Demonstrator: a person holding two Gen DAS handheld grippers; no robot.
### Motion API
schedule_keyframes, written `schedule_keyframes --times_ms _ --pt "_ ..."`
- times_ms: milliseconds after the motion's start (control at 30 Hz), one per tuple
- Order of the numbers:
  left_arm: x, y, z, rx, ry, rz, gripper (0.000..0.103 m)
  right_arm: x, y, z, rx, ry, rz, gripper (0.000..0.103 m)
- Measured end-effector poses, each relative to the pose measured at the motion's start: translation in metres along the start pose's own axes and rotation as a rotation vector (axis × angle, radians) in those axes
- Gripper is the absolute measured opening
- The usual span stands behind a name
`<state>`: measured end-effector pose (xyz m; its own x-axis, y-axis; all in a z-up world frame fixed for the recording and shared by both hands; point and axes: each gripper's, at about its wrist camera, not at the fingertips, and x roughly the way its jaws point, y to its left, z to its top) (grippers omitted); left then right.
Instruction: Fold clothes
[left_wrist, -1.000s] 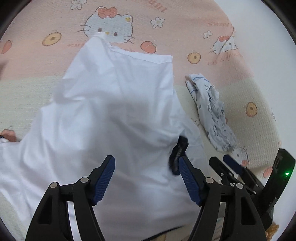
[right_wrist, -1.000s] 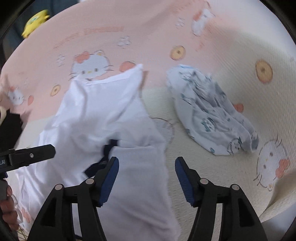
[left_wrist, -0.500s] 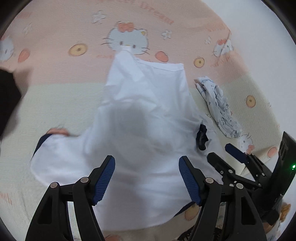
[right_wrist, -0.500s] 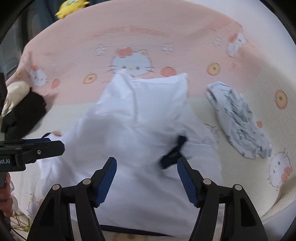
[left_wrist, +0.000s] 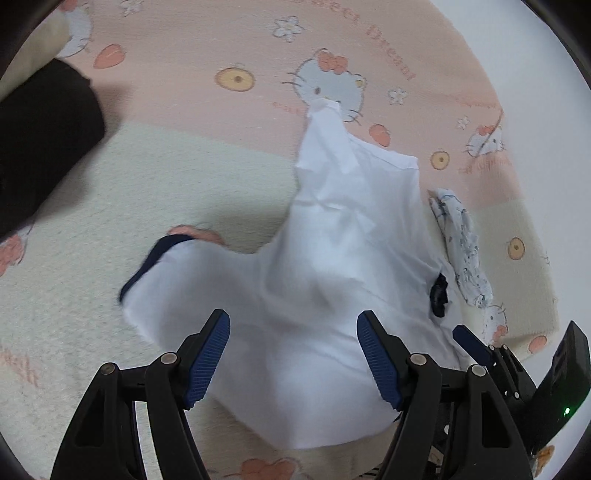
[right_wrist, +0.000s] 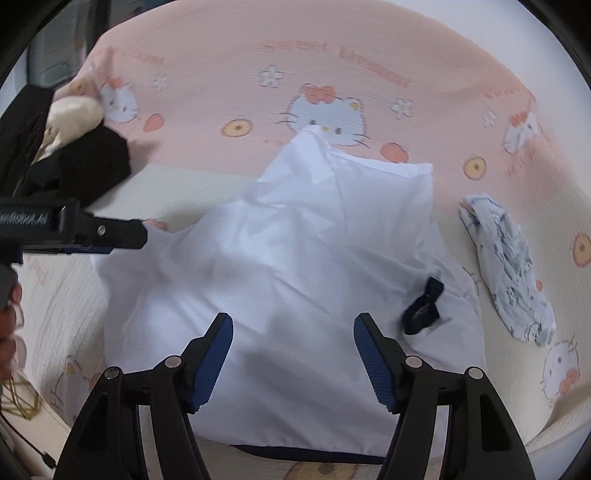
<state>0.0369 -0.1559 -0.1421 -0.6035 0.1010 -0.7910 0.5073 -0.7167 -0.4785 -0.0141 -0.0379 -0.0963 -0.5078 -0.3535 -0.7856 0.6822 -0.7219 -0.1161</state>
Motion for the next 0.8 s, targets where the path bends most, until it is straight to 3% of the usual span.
schedule_keyframes --times_ms 167,367,567,700,800 --pt "-0.009 0.021 -0.011 -0.075 0.015 -0.034 0.070 -0.008 0.023 -0.004 -0.071 -0.032 0.013 0.067" --pt "-0.008 0.044 -0.023 -0.135 0.056 -0.048 0.070 -0.009 0.060 -0.018 -0.171 -0.012 0.093 0.067" --pt "-0.008 0.069 -0.028 -0.259 0.061 -0.157 0.070 -0.009 0.095 -0.033 -0.275 -0.005 0.147 0.067" --pt "-0.010 0.077 -0.029 -0.319 0.046 -0.242 0.070 -0.003 0.114 -0.043 -0.356 0.011 0.134 0.067" --pt "-0.008 0.078 -0.030 -0.322 0.057 -0.272 0.070 0.003 0.128 -0.050 -0.444 0.002 0.057 0.067"
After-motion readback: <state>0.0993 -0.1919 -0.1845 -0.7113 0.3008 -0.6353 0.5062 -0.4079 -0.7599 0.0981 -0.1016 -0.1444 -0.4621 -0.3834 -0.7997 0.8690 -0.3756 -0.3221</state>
